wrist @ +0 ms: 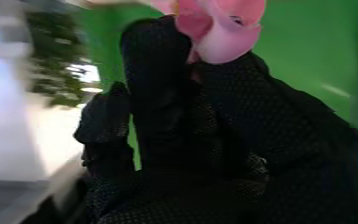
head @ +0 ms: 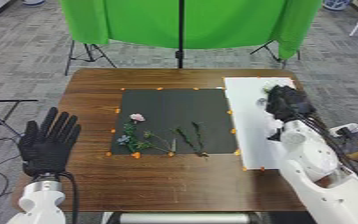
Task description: Arrange flowers
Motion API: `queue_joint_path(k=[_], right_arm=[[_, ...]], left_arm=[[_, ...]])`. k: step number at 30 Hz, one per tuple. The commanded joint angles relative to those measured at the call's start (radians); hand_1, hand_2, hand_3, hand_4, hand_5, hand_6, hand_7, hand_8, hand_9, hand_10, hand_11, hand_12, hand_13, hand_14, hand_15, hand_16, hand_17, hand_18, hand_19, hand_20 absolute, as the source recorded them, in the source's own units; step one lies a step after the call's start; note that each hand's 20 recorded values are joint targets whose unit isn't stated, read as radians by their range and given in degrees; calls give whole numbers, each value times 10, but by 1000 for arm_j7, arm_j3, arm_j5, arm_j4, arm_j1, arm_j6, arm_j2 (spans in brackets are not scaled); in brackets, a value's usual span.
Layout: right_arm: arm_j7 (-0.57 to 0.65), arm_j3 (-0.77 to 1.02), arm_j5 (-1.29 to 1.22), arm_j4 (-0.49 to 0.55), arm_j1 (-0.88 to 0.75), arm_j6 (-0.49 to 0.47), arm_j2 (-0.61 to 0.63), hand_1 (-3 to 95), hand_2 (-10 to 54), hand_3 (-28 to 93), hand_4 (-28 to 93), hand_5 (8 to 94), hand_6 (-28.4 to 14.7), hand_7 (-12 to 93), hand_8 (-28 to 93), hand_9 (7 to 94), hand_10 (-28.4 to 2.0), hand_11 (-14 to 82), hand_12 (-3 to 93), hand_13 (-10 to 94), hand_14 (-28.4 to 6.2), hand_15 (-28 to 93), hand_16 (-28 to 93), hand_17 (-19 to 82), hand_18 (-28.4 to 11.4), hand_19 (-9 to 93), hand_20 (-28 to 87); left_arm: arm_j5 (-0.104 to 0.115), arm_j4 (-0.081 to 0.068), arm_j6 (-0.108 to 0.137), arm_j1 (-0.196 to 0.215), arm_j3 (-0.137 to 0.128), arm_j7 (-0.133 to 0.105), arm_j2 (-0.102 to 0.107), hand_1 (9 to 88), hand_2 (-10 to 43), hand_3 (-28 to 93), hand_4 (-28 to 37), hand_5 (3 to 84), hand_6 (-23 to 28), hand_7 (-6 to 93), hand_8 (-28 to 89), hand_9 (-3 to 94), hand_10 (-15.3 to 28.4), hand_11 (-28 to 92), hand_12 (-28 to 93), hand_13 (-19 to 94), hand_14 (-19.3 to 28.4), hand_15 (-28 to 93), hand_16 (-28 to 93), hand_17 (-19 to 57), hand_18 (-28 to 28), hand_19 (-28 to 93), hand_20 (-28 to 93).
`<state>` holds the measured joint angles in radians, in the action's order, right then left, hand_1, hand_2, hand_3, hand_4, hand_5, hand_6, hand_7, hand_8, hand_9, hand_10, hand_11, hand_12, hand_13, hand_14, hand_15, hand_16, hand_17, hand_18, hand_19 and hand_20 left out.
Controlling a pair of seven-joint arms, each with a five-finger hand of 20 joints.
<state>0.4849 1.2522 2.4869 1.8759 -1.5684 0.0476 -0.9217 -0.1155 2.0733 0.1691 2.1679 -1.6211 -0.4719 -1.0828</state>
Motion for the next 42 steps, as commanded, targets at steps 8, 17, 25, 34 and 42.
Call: queue_joint_path(k=[8,17,25,34,42], right_arm=[[-315,-386,20,-35,296,-89,-258,619,-95,695,-283,711,-6,387,-46,799,-107,107,379,654,-70,477,370,297,-221,872,449],[-405,-544,121,-83,354,-89,-323,653,-95,646,-283,693,-19,385,-60,781,-113,111,374,642,-70,484,366,293,-218,869,457],[-411,-622,169,-99,350,-129,-324,654,-95,626,-283,665,-29,390,-76,765,-110,117,372,636,-67,487,369,293,-218,869,461],[-429,-618,203,-187,361,-127,-369,614,-95,665,-283,647,-16,423,-84,761,-105,116,380,636,-63,476,381,294,-222,868,467],[-392,-602,219,-193,339,-164,-360,584,-95,707,-283,663,-6,409,-60,768,-103,106,380,636,-64,475,384,291,-228,868,476]], left_arm=[[-7,-8,7,-2,23,28,-7,237,128,775,-283,364,98,86,-93,300,168,140,84,204,164,228,-43,-90,129,264,88],[-9,-26,6,-34,30,40,2,243,123,781,-283,372,104,98,-94,302,179,157,83,196,175,263,-56,-95,130,270,86],[-19,-14,-1,-19,29,39,11,249,119,787,-283,385,103,121,-100,307,186,185,72,187,185,307,-89,-107,134,288,77],[-24,-46,-5,-75,42,65,16,247,121,783,-283,381,100,115,-106,309,181,186,61,190,183,313,-107,-109,134,294,68],[-20,-31,-5,-46,40,56,15,242,127,772,-283,375,96,100,-101,305,174,159,67,197,176,276,-88,-99,130,278,69]])
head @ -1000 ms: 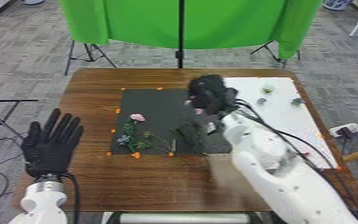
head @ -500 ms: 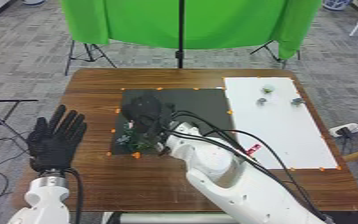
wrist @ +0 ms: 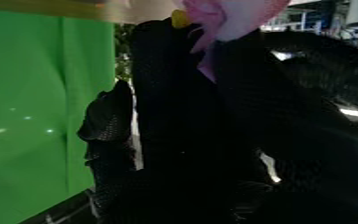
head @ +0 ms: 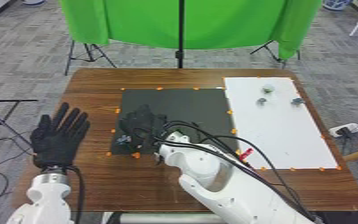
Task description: Arrange flowers
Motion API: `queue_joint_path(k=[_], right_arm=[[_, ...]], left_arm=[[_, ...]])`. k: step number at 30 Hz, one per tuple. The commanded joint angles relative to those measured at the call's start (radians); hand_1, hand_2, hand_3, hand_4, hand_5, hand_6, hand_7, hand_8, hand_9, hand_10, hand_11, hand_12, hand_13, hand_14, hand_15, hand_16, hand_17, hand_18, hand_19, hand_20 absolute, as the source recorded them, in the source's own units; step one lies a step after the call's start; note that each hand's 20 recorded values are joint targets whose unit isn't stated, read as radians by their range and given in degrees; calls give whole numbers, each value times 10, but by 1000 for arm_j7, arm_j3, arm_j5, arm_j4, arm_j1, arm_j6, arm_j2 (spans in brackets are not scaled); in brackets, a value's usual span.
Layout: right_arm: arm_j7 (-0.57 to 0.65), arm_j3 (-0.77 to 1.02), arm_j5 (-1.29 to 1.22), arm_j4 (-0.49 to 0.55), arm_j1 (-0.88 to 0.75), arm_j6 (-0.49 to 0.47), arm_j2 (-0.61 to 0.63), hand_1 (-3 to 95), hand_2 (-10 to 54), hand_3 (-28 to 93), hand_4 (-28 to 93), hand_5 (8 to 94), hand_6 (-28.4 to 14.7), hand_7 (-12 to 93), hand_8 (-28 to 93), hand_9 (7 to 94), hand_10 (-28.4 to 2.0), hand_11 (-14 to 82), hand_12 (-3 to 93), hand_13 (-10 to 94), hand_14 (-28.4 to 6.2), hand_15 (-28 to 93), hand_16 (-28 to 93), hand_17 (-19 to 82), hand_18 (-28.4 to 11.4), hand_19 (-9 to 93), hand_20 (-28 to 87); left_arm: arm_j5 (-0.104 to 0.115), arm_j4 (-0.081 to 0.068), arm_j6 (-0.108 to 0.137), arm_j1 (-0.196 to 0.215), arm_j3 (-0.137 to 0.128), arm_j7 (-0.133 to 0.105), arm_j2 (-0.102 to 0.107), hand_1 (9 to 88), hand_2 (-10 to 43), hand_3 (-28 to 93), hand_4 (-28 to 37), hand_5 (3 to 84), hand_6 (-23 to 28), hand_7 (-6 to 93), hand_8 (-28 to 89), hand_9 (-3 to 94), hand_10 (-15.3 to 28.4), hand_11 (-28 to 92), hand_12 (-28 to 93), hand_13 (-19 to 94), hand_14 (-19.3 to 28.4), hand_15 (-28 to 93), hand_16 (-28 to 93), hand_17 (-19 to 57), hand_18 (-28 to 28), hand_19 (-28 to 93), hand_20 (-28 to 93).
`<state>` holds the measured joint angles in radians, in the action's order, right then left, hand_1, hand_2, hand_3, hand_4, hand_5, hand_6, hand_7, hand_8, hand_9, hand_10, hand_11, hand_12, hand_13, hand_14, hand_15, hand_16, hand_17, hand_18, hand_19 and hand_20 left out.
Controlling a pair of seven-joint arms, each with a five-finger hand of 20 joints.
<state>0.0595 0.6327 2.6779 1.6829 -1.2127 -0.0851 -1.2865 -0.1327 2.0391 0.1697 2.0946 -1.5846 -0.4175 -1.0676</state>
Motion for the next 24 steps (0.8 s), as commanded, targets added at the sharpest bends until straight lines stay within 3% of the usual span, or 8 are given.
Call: queue_joint_path(k=[1,5,10,14,24], right_arm=[[32,24,32,1,-24,-41,3,581,-95,712,-283,663,-6,408,-56,769,-103,104,379,635,-64,475,384,291,-228,868,478],[32,36,38,5,-38,-87,-2,567,-95,732,-283,667,-6,380,-49,754,-110,121,361,624,-75,491,389,289,-230,870,487],[23,47,35,4,-52,-105,-6,532,-95,762,-283,668,0,272,-54,710,-121,194,304,602,-93,541,372,282,-232,872,504],[32,57,13,8,-59,-124,-7,507,-95,794,-283,668,8,236,-127,697,-125,225,280,582,-108,597,362,275,-234,871,510],[92,69,-56,52,-76,-79,0,446,-95,856,-283,571,-7,230,-145,656,-136,366,335,548,-142,735,275,272,-239,872,515]], left_arm=[[-2,5,-6,30,2,4,-1,242,128,771,-283,374,96,97,-101,305,174,155,69,199,174,266,-81,-98,130,276,71],[-3,-1,-6,21,4,14,-5,239,129,769,-283,371,95,88,-98,305,170,148,75,203,168,250,-66,-95,129,272,76],[-14,-5,-7,16,2,20,-7,237,130,767,-283,371,94,87,-96,306,168,143,76,205,168,241,-60,-91,128,267,78],[-13,0,-8,24,-1,16,-7,235,130,764,-283,366,91,78,-94,304,162,133,77,212,161,229,-55,-84,125,260,80],[-12,3,-8,32,-3,14,-13,243,116,759,-283,358,85,72,-92,302,152,116,84,221,148,195,-35,-75,123,250,87]])
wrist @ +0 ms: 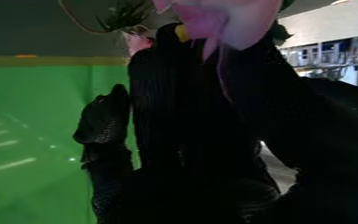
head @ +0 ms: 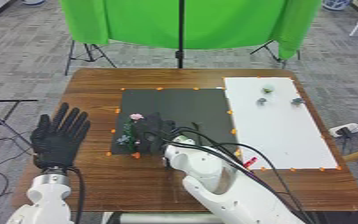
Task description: Arrange flowers
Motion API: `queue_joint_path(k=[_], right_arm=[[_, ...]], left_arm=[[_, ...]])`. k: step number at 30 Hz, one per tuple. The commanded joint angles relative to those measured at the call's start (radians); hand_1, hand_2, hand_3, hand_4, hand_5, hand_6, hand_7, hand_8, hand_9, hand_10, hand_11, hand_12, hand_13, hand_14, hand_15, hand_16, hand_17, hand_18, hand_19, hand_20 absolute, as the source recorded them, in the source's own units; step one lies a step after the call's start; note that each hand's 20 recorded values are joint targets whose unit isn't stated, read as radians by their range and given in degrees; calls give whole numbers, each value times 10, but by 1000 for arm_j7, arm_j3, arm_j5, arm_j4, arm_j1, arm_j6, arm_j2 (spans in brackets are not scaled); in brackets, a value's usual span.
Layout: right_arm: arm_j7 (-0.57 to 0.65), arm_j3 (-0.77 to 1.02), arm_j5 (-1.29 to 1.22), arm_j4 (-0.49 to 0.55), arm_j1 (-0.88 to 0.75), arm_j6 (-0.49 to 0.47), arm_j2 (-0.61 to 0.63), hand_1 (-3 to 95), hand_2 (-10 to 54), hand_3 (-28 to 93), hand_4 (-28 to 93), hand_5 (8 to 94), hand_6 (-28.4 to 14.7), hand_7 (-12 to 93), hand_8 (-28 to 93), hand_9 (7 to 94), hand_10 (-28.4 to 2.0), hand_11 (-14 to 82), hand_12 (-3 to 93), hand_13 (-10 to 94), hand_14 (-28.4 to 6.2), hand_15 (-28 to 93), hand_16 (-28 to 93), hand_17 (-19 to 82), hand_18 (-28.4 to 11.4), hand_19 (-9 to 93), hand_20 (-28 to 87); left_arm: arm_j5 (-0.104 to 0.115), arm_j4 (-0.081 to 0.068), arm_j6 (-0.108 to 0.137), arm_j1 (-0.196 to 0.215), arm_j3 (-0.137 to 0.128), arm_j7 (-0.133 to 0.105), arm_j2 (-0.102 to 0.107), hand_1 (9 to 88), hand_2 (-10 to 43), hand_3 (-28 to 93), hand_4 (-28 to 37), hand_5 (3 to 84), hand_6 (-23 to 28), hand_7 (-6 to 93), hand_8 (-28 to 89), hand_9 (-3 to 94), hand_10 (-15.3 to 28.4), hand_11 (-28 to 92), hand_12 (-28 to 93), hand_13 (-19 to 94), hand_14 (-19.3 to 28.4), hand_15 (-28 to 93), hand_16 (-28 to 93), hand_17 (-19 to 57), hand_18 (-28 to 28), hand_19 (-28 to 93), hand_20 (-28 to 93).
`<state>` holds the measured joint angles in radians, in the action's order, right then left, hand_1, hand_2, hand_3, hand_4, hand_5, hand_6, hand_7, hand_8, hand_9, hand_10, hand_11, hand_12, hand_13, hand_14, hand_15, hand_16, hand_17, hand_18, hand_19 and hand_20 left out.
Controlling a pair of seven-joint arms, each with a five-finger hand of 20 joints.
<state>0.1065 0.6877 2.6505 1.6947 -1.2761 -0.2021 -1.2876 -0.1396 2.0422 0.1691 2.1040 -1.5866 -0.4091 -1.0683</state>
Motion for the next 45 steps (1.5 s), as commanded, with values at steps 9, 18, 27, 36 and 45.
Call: queue_joint_path(k=[9,18,27,36,45], right_arm=[[95,68,-98,99,-35,23,10,414,-95,856,-283,527,-24,198,-140,606,-153,464,272,542,-147,751,270,272,-243,876,512],[276,313,-175,160,-89,86,127,397,-95,821,-283,518,-45,175,-130,562,-180,365,210,483,-161,681,206,271,-247,880,505],[423,555,-226,81,-136,150,275,395,-95,832,-283,493,-52,184,-135,484,-190,195,162,413,-162,524,125,247,-239,842,464],[429,592,-257,10,-148,72,316,421,-95,850,-283,482,-43,182,-142,463,-171,143,148,383,-164,390,119,209,-233,744,386],[374,533,-250,-85,-113,86,302,435,-95,856,-283,464,-27,188,-147,444,-144,123,139,401,-148,360,135,208,-227,738,369]], left_arm=[[-9,-4,-10,21,-6,17,-27,258,93,766,-283,362,88,81,-91,303,157,123,88,217,156,209,-29,-79,125,249,90],[-2,16,-14,50,-9,-6,-27,261,91,766,-283,365,91,84,-93,301,158,129,86,212,158,218,-40,-84,126,254,89],[3,33,-3,87,-36,-33,-27,256,96,768,-283,366,92,83,-93,301,158,131,85,212,156,218,-40,-86,128,256,88],[21,25,-10,71,-24,-25,-32,251,102,768,-283,367,92,84,-93,302,156,134,85,214,154,220,-41,-85,128,256,88],[19,23,-3,58,-10,-14,-25,251,103,768,-283,350,86,86,-94,298,156,133,83,214,155,221,-42,-85,127,255,88]])
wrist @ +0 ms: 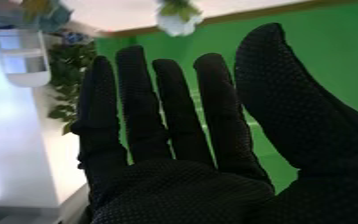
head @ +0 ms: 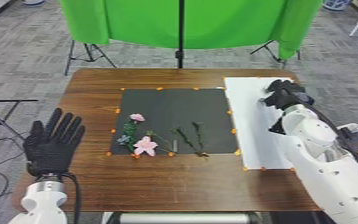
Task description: Arrange flowers
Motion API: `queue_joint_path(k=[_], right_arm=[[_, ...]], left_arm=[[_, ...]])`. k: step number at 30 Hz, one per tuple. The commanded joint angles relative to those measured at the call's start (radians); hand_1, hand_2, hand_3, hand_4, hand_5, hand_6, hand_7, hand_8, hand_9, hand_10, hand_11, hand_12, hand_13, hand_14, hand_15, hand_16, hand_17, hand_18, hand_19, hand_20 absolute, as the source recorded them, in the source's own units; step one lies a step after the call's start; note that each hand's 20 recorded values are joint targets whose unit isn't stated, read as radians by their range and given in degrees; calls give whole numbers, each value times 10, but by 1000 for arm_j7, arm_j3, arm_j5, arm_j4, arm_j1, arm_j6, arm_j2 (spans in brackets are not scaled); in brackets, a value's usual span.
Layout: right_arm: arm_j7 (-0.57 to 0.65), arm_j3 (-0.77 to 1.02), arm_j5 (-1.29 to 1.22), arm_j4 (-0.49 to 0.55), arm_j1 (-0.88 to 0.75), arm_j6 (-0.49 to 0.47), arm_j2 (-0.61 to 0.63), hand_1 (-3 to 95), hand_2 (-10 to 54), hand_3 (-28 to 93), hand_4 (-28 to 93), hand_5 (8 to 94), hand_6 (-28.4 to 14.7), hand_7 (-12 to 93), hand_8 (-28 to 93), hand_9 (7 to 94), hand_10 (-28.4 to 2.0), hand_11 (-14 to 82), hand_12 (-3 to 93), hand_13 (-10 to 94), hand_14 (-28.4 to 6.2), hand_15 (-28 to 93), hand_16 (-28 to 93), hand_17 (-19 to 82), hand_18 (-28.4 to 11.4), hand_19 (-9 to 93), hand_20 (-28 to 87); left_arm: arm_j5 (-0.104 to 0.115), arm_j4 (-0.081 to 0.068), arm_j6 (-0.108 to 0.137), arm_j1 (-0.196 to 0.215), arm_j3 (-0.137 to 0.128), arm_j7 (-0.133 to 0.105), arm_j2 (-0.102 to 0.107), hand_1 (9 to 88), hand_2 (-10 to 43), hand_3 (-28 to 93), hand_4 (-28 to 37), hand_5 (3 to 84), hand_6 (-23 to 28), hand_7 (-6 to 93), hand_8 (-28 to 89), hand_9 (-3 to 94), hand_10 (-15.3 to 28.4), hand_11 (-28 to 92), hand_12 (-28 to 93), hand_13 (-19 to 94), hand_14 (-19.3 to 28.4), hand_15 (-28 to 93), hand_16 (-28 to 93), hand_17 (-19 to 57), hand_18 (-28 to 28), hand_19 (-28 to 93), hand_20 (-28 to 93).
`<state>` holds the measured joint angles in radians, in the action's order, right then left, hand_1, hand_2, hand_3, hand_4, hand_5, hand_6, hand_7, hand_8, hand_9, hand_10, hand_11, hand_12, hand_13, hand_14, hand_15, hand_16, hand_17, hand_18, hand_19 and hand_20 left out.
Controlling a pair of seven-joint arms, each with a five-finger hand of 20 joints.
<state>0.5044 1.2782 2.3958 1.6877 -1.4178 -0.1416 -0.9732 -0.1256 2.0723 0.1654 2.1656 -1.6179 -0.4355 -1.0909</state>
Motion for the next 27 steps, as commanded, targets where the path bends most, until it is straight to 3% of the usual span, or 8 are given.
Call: queue_joint_path(k=[1,7,9,13,18,23,27], right_arm=[[-22,-64,3,-91,39,15,-15,435,-95,857,-283,461,-26,188,-148,441,-142,121,138,402,-148,359,136,208,-227,738,368],[-2,-101,3,-176,96,-33,-36,445,-95,854,-283,450,-22,188,-152,397,-124,105,120,392,-142,301,126,228,-219,740,353],[-8,-106,24,-183,92,-16,-38,460,-95,849,-283,475,-16,197,-154,442,-120,126,119,423,-133,312,134,249,-217,765,356],[-28,-111,38,-190,82,7,-42,513,-95,816,-283,623,10,220,-161,638,-118,191,153,566,-99,396,182,281,-217,843,389],[-58,-112,48,-180,66,49,-42,609,-95,675,-283,736,15,296,-47,827,-102,103,364,674,-69,380,369,301,-215,861,430],[-75,-120,45,-120,65,118,-23,599,-95,686,-283,763,13,312,-38,854,-103,98,381,687,-69,387,380,305,-217,857,433],[-117,-127,38,-13,52,138,-8,598,-95,693,-283,769,12,309,-35,859,-104,95,383,689,-68,385,381,305,-218,854,432]], left_arm=[[5,-9,2,-7,26,15,-2,251,103,769,-283,345,85,89,-94,298,155,133,83,214,155,221,-42,-85,127,256,88],[2,-10,8,-10,29,16,-10,252,103,769,-283,335,84,95,-99,297,155,133,83,214,155,221,-43,-85,127,257,88],[-1,-11,5,-12,29,17,-9,253,104,768,-283,335,84,95,-100,297,155,133,83,214,155,224,-42,-84,127,257,88],[1,-11,7,-11,26,16,-11,253,105,768,-283,345,87,97,-100,297,155,134,83,215,154,224,-44,-85,127,258,88],[2,-15,4,-15,29,20,-9,252,106,769,-283,350,88,97,-100,298,155,136,83,215,154,225,-44,-85,127,259,88],[4,-13,1,-10,26,15,-8,251,107,768,-283,353,89,96,-100,299,155,138,82,216,153,225,-45,-85,127,259,87],[4,-9,1,-2,20,8,-8,250,108,769,-283,356,89,95,-99,300,154,138,81,216,153,226,-46,-84,127,259,87]])
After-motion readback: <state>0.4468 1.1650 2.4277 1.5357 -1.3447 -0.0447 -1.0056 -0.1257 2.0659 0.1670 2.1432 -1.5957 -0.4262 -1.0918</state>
